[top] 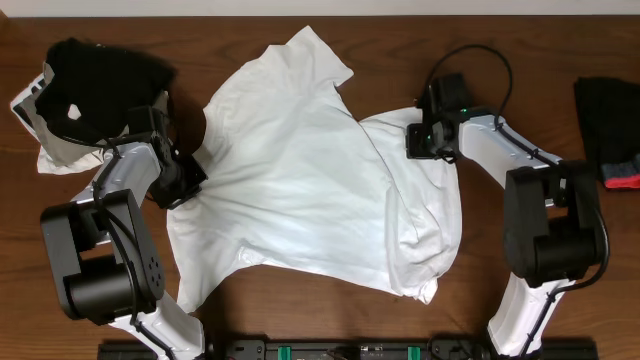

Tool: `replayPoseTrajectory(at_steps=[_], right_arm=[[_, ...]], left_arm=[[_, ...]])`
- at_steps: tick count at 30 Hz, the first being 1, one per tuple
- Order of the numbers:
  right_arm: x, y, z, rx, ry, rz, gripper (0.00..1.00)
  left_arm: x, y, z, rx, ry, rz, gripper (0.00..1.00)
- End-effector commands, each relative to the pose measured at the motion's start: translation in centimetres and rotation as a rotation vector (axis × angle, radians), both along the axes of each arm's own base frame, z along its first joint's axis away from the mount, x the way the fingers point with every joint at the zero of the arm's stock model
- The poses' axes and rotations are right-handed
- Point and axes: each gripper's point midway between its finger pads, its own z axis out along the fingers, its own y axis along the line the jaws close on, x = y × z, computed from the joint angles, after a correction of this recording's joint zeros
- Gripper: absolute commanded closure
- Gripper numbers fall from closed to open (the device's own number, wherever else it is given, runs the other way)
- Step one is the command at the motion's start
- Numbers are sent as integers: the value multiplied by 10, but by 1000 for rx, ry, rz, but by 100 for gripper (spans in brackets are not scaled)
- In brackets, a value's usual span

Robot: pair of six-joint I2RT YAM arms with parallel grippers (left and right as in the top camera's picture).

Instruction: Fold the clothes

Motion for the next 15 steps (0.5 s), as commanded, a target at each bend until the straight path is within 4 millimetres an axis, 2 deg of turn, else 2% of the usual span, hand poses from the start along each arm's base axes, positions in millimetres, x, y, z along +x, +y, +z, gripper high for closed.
replayPoseTrajectory(at_steps=[1,6,15], right_arm=[[-1,-42,-22,-99,41,-74,98],[5,-67,-21,-95,29,-134,98],[10,-98,-20,-127,10,-176,98]], left_arm=[[-7,11,-9,46,40,15,94],[-6,11,-9,47,35,15,94],[-5,12,-9,53,30,15,94]])
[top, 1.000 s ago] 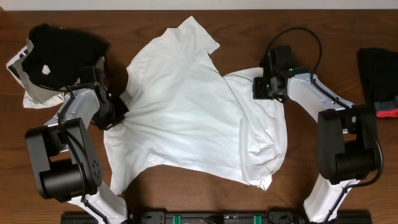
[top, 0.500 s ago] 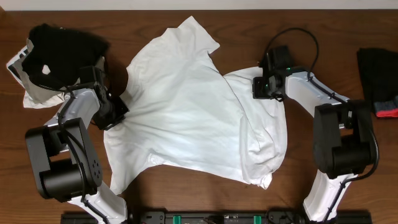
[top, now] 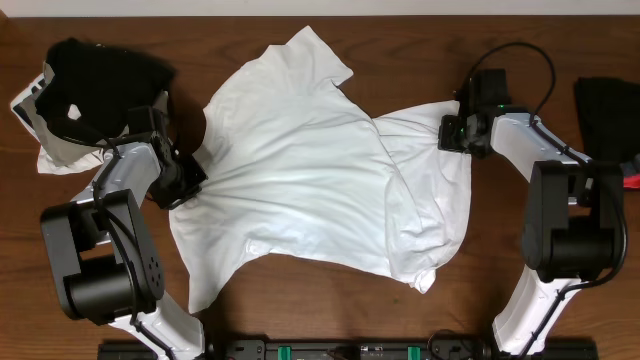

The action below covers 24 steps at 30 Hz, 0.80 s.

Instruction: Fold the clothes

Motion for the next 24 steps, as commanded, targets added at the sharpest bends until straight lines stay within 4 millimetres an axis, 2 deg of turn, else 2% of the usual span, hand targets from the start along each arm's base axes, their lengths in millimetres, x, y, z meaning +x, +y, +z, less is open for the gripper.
replayPoseTrajectory(at_steps=[1,4,8,11,15,18,20,22,24], right_arm=[[-6,-33,-20,-109,49,-47,98],[-8,-48,-18,-157,60,-77,97],[-6,-53,-6,-159,84,-82,98],[2,-53,18,-159,96,-81,99],[15,-47,65,-131,99,-77,99],[15,-27,101,-40,115,-39,99],[7,-3,122,65,146,5,99],[-11,33,136,206,198,107,99],[-36,65,141,305,269,234,99]], left_arm=[[-5,12,-9,52,32,15,94],[-5,12,-9,52,33,16,94],[-5,12,-8,52,27,15,94],[-3,12,3,57,2,15,94],[2,13,36,76,-78,10,94],[0,13,61,88,-128,12,94],[-4,11,76,89,-152,12,94],[-9,0,88,44,-173,0,94],[-14,-16,95,-27,-176,-22,93]])
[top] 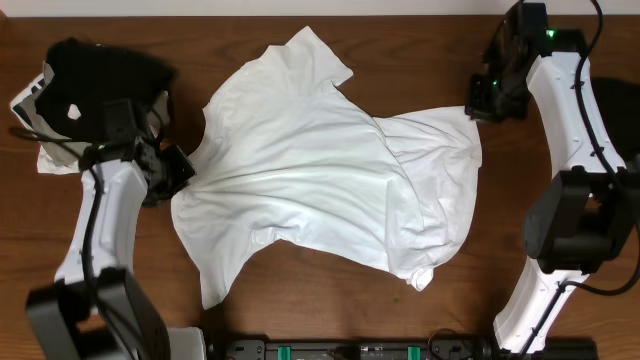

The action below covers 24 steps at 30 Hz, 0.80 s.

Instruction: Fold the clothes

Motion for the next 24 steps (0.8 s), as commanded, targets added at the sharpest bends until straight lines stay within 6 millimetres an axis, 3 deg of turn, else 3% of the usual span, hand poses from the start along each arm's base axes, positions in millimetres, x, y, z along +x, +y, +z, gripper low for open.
replayPoseTrajectory(at_steps=[1,4,10,16,24], right_arm=[[-32,69,16,249,65,209,99],[-74,89,1,208,222,295,99],[-127,128,-28,168,387,395,99],[-151,114,-60,-92,479,268,99],[-186,109,-95,-167,550,192,99]], left_arm=[[-7,-26,9,-112,-3,-48,93],[-16,-49,7,-151,31,-145,93],[-33,-85,5,-160,103,-258,93],[-43,-98,-4,-168,166,-273,93],[-46,-98,-34,-181,255,-263,94]])
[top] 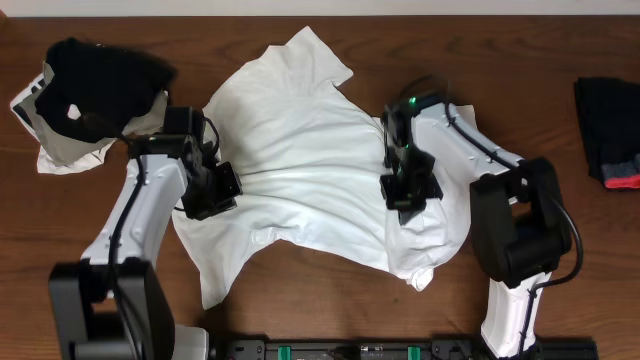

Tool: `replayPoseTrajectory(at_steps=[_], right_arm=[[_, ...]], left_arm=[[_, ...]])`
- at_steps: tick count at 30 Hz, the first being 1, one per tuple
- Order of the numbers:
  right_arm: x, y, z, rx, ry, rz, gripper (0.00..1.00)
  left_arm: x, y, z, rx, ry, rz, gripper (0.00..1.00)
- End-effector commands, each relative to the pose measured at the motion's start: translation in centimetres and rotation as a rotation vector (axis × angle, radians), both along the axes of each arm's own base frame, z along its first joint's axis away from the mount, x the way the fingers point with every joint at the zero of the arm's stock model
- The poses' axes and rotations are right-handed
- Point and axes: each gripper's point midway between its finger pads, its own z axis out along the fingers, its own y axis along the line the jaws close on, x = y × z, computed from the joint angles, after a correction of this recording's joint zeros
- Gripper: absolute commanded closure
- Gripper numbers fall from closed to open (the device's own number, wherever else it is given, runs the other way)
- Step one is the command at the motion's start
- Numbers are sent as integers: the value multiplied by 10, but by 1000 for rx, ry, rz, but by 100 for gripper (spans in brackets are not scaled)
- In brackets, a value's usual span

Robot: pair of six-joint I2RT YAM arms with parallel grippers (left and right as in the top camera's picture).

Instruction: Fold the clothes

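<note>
A white T-shirt (pixel 300 170) lies spread and wrinkled across the middle of the wooden table (pixel 330 310) in the overhead view. My left gripper (pixel 213 190) sits low on the shirt's left edge, and creases run out from it, so it looks shut on the cloth. My right gripper (pixel 404 190) is down on the shirt's right part, well inside its right edge. The fabric bunches under it, and its fingertips are hidden by the wrist. The shirt's lower right corner (pixel 425 280) lies rumpled near the front.
A black garment (pixel 100 70) lies on a pale cloth (pixel 45 150) at the back left. Another black garment with a red patch (pixel 608 130) sits at the right edge. A dark rail (pixel 350 350) runs along the table's front edge.
My right gripper has moved from the far right back corner inward onto the shirt, and the shirt's stretched-out right corner has come in with it. My left gripper has shifted right, onto the shirt's left edge.
First my left gripper held the shirt's left edge while the right held its bunched right side. The right gripper then stood further right and back each time, with the shirt stretched wide. Now both grippers are in over the shirt, its right corner drawn inward.
</note>
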Motion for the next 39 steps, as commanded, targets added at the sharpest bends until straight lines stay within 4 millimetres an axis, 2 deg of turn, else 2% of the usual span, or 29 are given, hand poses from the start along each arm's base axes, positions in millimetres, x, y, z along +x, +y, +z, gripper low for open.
replayPoseTrajectory(at_steps=[1,14,23,28,33,39], right_arm=[[-11,-8,-6,-81,-6,-73,99],[-48,-22,-33,-92,-100,-205,99],[-58,-39,-42,-149,-81,-265,99],[-58,-46,-41,-166,-72,-281,99],[-57,-62,-40,-210,-67,-306,99],[-52,-75,-40,-212,-61,-364,99]], left_arm=[[-3,-1,-15,-6,46,1,94],[6,-1,-43,-6,76,3,94],[3,0,-68,-4,139,3,94],[-3,12,-77,68,173,2,93],[-7,28,-79,139,190,13,94],[-11,51,-78,139,215,92,94]])
